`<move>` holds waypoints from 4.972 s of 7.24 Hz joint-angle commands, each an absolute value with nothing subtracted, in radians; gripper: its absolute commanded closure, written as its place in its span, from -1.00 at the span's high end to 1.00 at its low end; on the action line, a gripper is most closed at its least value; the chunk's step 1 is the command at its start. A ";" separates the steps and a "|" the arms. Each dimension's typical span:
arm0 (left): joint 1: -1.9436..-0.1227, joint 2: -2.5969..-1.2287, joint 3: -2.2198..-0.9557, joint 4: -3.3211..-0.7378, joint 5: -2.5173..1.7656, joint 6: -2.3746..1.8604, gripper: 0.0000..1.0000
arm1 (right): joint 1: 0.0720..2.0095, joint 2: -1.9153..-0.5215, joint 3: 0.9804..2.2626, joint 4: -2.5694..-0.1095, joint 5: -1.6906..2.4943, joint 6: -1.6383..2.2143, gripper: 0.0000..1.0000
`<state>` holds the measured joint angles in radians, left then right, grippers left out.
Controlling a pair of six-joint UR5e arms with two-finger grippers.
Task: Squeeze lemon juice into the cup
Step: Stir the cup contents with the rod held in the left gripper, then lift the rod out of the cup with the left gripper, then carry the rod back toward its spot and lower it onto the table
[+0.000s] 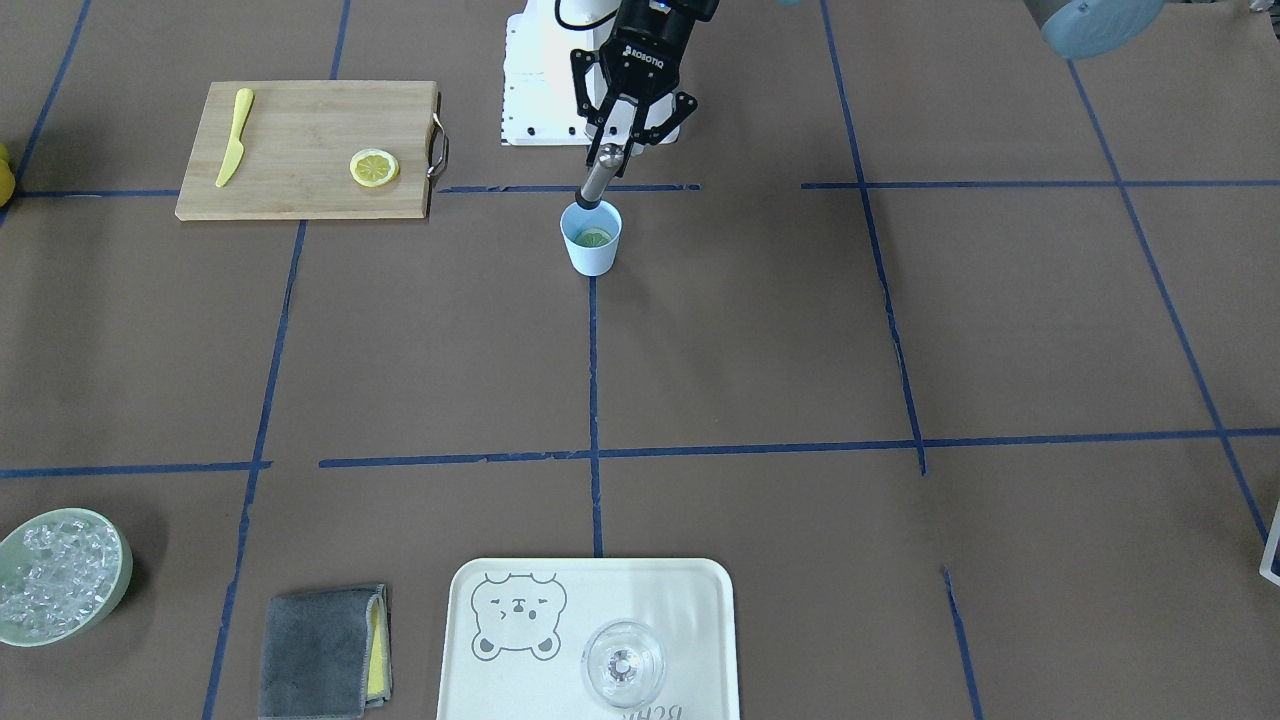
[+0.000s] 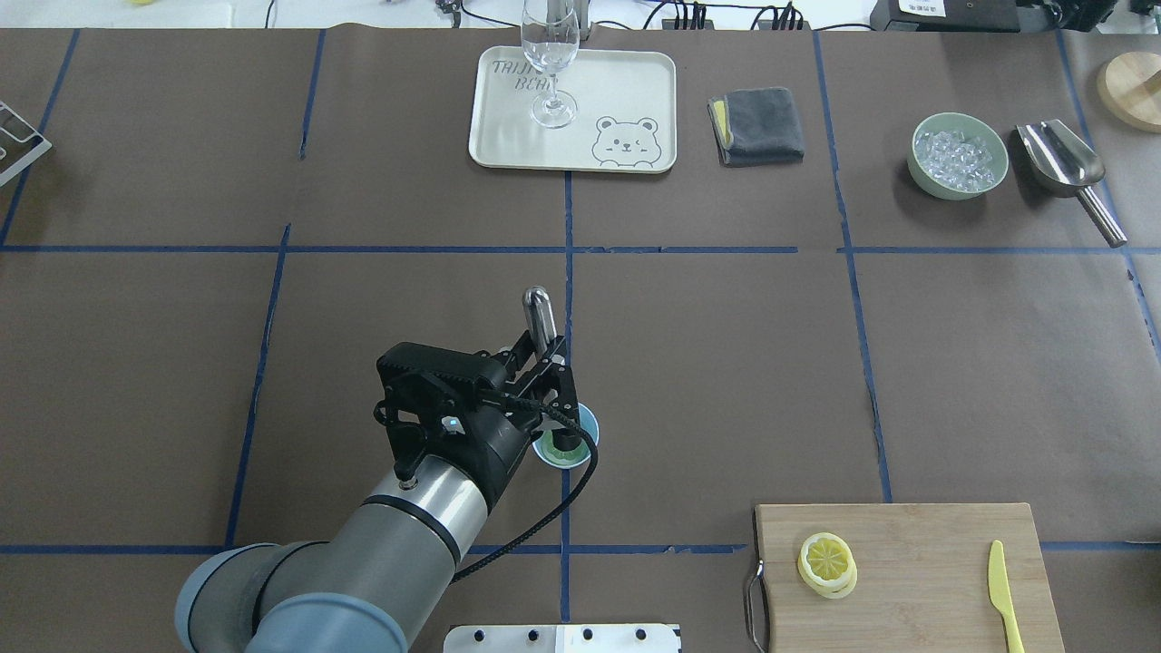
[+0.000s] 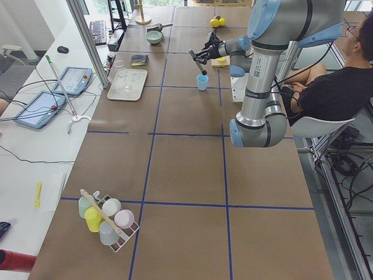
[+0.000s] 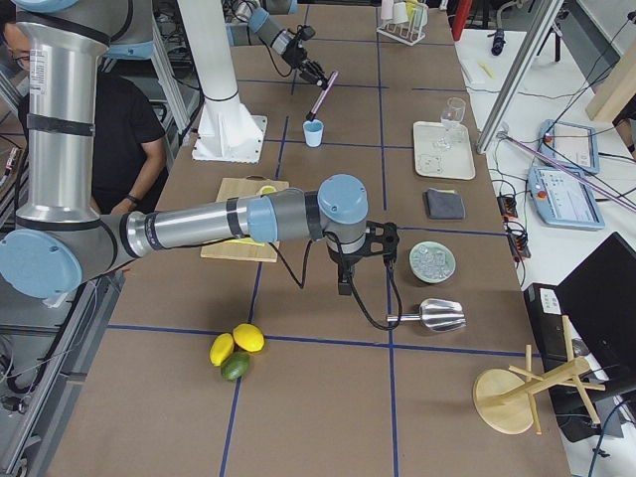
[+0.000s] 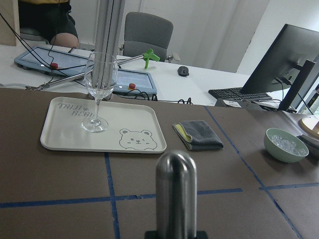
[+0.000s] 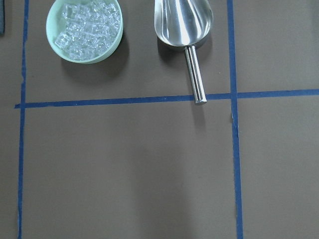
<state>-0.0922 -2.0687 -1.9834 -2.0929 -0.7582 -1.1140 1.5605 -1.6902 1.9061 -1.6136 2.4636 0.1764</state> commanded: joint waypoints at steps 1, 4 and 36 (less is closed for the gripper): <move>-0.092 -2.066 -1.893 -2.195 -0.761 -1.114 -1.00 | 1.562 -1.690 1.907 -1.614 2.464 0.176 1.00; -0.092 -2.065 -1.814 -2.255 -0.761 -1.114 -1.00 | 1.572 -1.690 1.914 -1.617 2.464 0.176 1.00; -1.032 -1.741 -1.508 -1.647 -2.250 -0.466 -1.00 | 1.534 -1.704 1.729 -1.483 2.312 0.020 1.00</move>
<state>-1.0471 -1.7457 -1.5094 -1.6341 -2.2494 -0.4663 1.5341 -1.7044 1.7287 -1.4835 2.3154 0.0200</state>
